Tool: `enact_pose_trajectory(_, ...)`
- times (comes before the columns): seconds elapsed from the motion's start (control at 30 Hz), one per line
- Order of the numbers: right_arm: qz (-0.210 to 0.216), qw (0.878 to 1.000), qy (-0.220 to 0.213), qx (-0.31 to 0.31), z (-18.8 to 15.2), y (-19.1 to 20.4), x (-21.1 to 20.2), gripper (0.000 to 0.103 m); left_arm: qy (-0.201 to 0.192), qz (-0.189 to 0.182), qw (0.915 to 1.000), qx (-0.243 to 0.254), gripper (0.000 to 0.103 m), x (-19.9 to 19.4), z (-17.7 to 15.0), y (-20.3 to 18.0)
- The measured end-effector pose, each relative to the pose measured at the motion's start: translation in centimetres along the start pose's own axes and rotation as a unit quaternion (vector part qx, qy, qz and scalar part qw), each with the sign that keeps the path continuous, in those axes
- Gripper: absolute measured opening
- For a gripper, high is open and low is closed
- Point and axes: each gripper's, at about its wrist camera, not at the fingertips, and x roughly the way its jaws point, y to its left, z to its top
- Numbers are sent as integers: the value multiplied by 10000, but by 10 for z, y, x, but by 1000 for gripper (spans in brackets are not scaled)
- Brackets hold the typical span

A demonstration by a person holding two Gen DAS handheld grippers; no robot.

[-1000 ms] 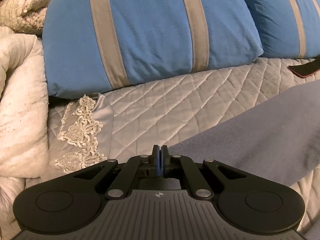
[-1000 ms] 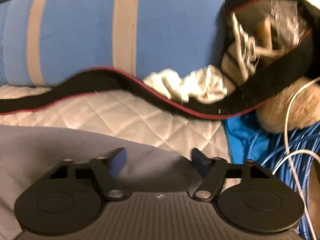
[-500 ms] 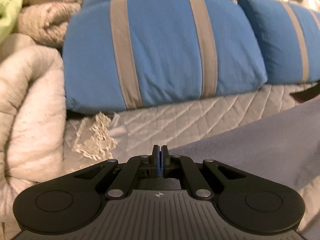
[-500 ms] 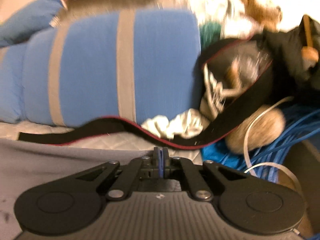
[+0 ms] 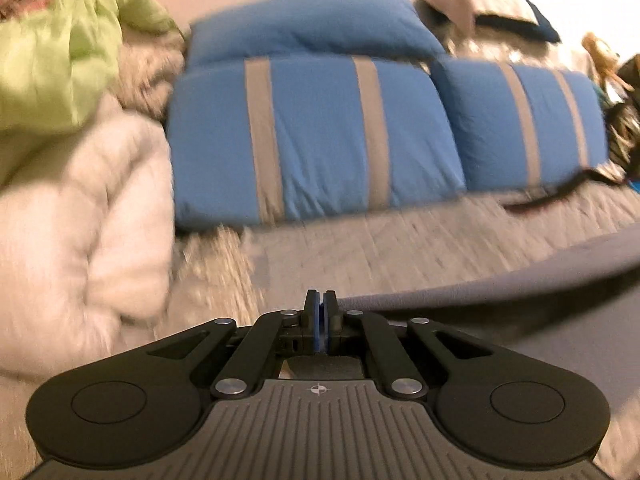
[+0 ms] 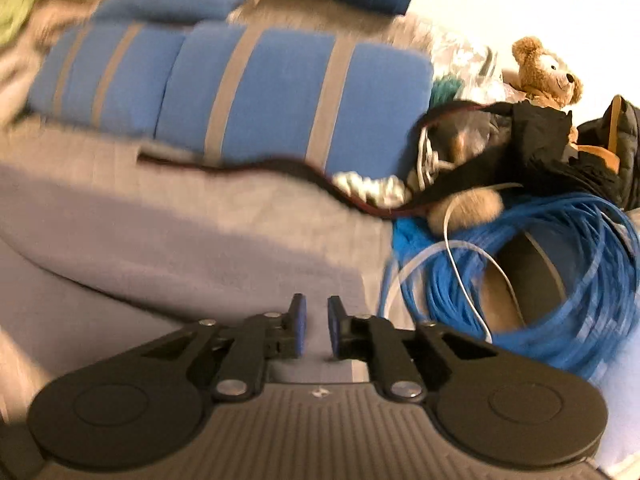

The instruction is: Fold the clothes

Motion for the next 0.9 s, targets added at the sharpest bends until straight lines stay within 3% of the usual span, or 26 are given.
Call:
enact_pose_trajectory(0.07,-87,9995,62,-287,-9,5,-8,53,125,62,9999,-63,4,-7,-8,3)
enact_pose_trajectory(0.17,-340,9944,140,-993,-13,14,-7,64,137,42,9996,-231,5,-22,-5,6)
enact_pose_trajectory(0.23,-508,9878,192,-1461,-15,20,-6,68,119,38,9997,-196,13,-29,2,2)
enact_pose_trajectory(0.3,-664,9787,249,-1927,-18,26,-4,71,93,8,10000,-8,44,-35,14,-8)
enact_pose_trajectory(0.4,-779,9624,341,-2581,-23,35,9,73,99,-208,9993,289,66,-40,29,-32)
enact_pose_trajectory(0.57,-1320,9111,432,-3880,-41,47,40,71,282,-725,9936,825,70,-31,53,-83)
enact_pose_trajectory(0.7,-1249,8705,585,-4725,-55,55,53,71,294,-1080,9856,1271,70,-24,63,-131)
enact_pose_trajectory(0.8,-1182,8484,533,-5132,-61,60,62,68,275,-1436,9757,1633,70,-22,67,-170)
enact_pose_trajectory(0.9,-1093,8331,512,-5398,-62,63,69,55,260,-1764,9642,1965,70,-18,69,-212)
